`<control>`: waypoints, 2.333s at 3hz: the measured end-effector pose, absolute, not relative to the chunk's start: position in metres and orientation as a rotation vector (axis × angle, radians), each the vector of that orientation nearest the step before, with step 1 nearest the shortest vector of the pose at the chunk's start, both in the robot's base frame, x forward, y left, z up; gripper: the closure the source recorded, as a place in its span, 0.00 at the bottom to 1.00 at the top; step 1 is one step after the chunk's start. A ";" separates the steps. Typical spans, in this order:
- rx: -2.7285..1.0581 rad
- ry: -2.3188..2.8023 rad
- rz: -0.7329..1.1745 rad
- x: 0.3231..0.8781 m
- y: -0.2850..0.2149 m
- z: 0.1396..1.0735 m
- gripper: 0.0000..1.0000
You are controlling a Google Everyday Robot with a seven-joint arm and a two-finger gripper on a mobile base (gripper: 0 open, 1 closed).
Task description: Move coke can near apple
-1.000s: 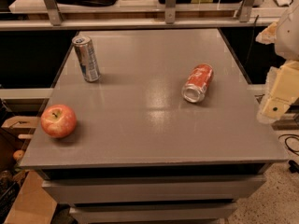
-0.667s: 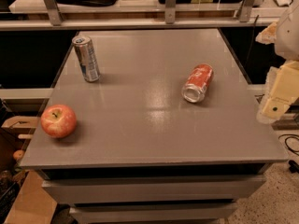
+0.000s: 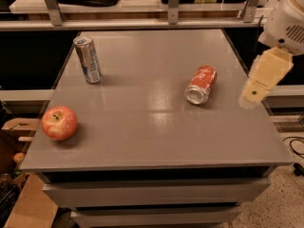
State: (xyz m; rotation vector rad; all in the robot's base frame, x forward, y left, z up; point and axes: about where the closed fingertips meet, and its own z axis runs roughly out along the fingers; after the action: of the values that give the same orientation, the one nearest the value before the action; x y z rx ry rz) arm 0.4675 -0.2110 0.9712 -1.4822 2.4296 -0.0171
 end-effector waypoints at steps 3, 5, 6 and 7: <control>-1.170 2.593 0.074 0.503 -0.196 0.966 0.00; -0.953 2.726 0.160 0.519 -0.174 0.949 0.00; -0.766 2.822 0.252 0.531 -0.161 0.935 0.00; -0.555 2.914 0.320 0.544 -0.146 0.918 0.00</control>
Offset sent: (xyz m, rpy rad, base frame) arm 0.0258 0.0097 -0.0053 0.0448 0.0377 -0.1105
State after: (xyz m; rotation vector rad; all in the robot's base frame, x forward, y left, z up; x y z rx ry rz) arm 0.5435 -0.1457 0.9184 -0.5549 2.9136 0.3196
